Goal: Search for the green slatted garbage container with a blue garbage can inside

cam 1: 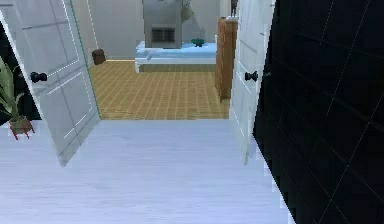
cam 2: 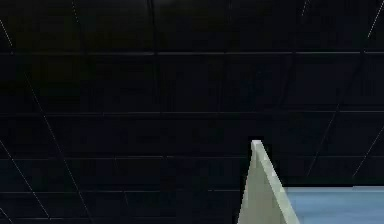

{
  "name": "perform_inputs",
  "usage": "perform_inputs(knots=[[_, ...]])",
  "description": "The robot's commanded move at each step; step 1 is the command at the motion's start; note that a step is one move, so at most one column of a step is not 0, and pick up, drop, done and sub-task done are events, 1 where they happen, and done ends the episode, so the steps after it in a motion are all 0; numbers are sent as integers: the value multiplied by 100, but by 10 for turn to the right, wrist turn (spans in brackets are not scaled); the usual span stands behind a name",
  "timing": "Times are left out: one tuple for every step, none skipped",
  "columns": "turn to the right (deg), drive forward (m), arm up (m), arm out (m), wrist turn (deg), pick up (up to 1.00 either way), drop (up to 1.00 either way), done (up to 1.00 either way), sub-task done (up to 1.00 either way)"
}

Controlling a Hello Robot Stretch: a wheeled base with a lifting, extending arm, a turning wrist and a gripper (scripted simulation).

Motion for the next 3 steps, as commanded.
perform_inputs(knots=[[0,30,0,0,0,0,0,0,0],[-450,0,0,0,0,0,0,0,0],[-450,0,0,0,0,0,0,0,0]])
